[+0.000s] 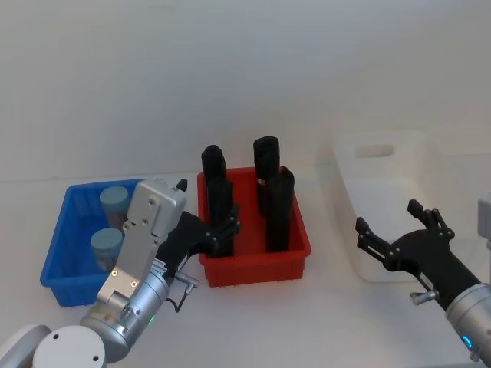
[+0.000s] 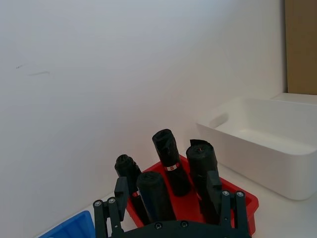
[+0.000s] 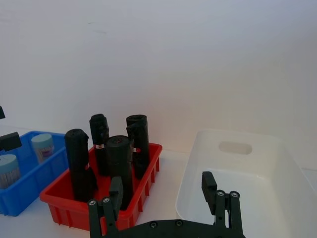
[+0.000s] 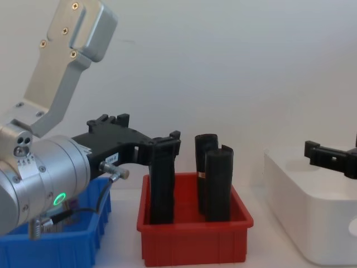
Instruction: Pick the cotton swabs from the blue box and place them into the white box.
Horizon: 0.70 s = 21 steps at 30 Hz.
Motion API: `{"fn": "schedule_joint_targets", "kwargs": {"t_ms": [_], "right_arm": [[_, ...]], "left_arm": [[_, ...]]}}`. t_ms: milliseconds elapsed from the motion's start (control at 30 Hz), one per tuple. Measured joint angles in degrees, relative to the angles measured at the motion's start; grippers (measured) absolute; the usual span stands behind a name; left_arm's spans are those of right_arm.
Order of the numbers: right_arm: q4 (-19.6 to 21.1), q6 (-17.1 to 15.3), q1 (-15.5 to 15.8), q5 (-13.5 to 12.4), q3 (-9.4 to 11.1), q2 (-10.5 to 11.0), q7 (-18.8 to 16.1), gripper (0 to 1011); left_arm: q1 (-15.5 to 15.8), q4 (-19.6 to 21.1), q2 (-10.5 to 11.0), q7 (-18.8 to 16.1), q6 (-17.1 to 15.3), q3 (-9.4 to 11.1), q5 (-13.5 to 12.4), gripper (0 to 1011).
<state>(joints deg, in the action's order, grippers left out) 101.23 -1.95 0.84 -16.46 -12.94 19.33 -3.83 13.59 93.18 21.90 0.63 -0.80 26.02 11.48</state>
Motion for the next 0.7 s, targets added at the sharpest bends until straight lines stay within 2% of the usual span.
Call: {"fn": "schedule_joint_targets", "kwargs": {"t_ms": [700], "right_arm": [[0.0,0.0,0.0,0.0,0.0,0.0,0.0,1001]], "left_arm": [[0.0,0.0,0.0,0.0,0.0,0.0,0.0,1004]]}}
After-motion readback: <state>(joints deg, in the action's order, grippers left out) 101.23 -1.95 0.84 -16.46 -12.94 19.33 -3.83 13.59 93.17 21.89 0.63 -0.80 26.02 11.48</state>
